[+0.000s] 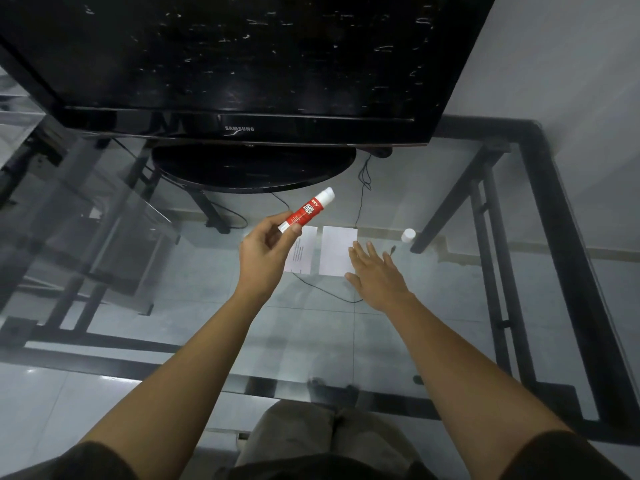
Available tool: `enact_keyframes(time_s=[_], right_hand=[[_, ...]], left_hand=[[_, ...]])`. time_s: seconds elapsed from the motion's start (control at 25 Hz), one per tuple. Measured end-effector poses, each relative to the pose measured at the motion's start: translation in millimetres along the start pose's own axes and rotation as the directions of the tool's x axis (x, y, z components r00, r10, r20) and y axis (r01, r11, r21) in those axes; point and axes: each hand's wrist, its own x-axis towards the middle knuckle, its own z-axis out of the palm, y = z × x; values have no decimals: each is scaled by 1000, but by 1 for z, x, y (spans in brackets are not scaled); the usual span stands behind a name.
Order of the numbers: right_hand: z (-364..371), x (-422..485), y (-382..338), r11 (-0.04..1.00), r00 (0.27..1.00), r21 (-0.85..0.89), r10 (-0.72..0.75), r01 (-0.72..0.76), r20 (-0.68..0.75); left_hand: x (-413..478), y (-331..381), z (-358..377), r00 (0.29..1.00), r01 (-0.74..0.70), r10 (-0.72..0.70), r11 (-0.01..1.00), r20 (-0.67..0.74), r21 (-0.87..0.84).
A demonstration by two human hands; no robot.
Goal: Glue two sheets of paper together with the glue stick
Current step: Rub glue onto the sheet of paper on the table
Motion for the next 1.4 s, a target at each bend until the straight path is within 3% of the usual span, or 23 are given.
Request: enact_keyframes(time_s=[0.16, 0.32, 0.4, 0.56, 0.64, 0.68, 0.76, 0.84, 0.92, 1.0, 1.08, 1.24, 1.4], right_hand=[[9, -9, 9, 999, 1000, -33, 17, -17, -5], [20, -37, 22, 1000, 995, -5, 22, -23, -98], [26, -51, 28, 999, 990, 27, 27, -23, -137], [29, -62, 30, 975, 977, 216, 90, -48, -192], [28, -60, 29, 951, 972, 303, 119, -53, -204], [27, -58, 30, 948, 972, 313, 119, -50, -204], [26, -56, 34, 961, 977, 274, 92, -36, -194], [25, -52, 38, 969, 982, 245, 55, -10, -179], [24, -48, 41, 966, 986, 258, 28, 16, -167], [23, -46, 41, 959, 987, 285, 31, 16, -160], [25, -44, 41, 949, 987, 314, 44, 6, -153], [26, -43, 43, 946, 987, 324, 63, -13, -145], [25, -41, 44, 941, 985, 337, 47, 13, -168]], left_hand=[[0, -4, 5, 999, 31, -30, 997, 15, -69], [0, -19, 17, 980, 196, -177, 942, 91, -273], [-3, -28, 28, 948, 315, -267, 861, 173, -398], [-7, -38, 49, 797, 574, -534, 528, 280, -626], [-8, -41, 56, 781, 591, -565, 529, 267, -609], [-8, -43, 58, 809, 571, -532, 615, 248, -543], [-10, -45, 60, 888, 448, -402, 866, 225, -220], [-8, -47, 57, 924, 254, -279, 959, 260, 124], [-4, -47, 53, 920, -41, -82, 952, 383, 303], [-3, -46, 50, 830, -342, 102, 870, 549, 355], [-3, -45, 48, 728, -504, 182, 796, 661, 335], [-1, -49, 46, 623, -598, 176, 735, 762, 319], [14, -42, 56, 667, -567, 165, 745, 727, 352]])
